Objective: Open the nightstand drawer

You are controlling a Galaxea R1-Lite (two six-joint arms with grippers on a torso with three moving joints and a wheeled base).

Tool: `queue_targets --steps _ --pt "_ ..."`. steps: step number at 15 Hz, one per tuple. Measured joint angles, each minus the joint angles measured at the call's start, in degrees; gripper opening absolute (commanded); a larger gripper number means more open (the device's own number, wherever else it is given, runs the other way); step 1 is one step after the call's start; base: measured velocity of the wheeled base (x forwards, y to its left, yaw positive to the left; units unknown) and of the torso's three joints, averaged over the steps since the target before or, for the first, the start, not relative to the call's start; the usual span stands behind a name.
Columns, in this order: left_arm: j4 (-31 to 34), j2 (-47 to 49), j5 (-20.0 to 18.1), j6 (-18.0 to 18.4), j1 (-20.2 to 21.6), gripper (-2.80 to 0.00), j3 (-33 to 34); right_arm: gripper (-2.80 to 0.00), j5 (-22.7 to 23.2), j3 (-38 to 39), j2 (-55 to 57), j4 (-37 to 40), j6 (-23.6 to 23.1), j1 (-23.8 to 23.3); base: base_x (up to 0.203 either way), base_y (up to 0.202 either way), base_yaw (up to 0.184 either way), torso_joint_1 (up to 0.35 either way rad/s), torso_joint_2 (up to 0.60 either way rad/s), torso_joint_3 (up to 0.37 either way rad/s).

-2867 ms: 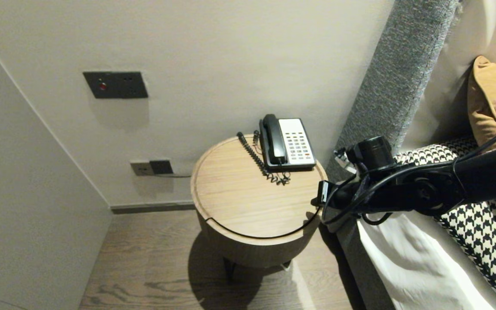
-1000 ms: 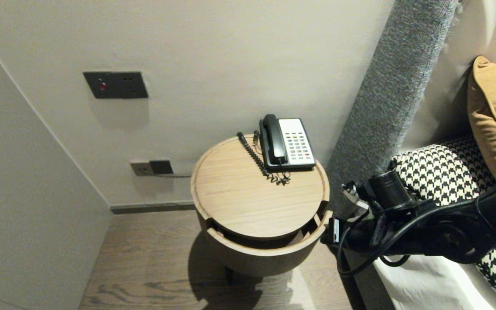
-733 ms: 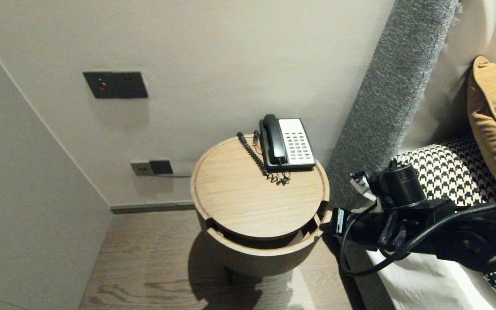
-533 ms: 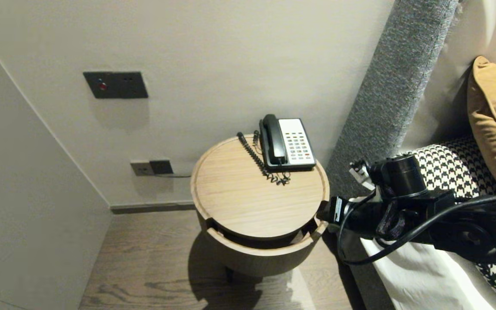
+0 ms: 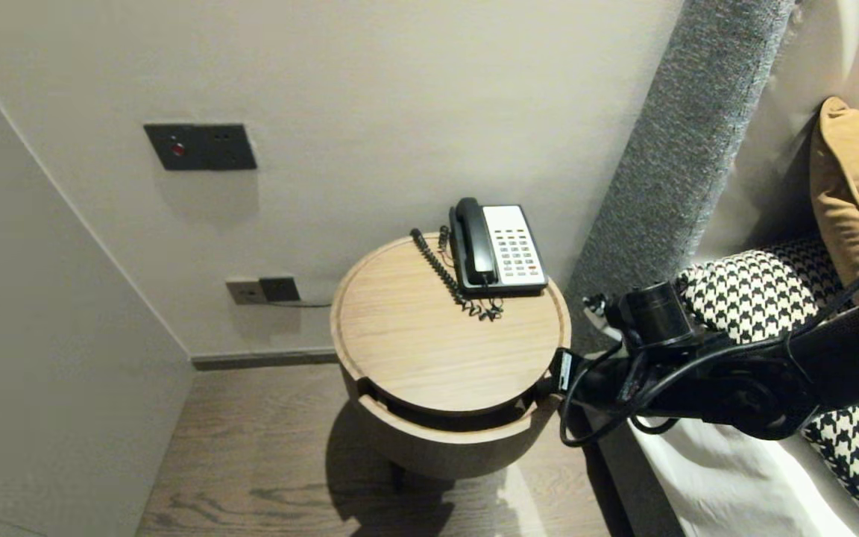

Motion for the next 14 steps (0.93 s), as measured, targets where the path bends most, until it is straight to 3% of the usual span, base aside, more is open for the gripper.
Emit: queue_targets --steps 9,14 --pt "0.03 0.0 -0.02 0.02 0.0 -2.8 0.0 -2.8 0.02 6.14 0.13 -0.39 -0.3 0.74 0.0 0.0 0.0 0.0 0.0 0.0" --pt "0.04 0.0 0.0 0.0 0.0 -2.8 0.0 -2.8 -0.11 13.38 -1.86 -5.26 -0.22 2.78 0.0 0.0 0.0 0.0 0.0 0.0"
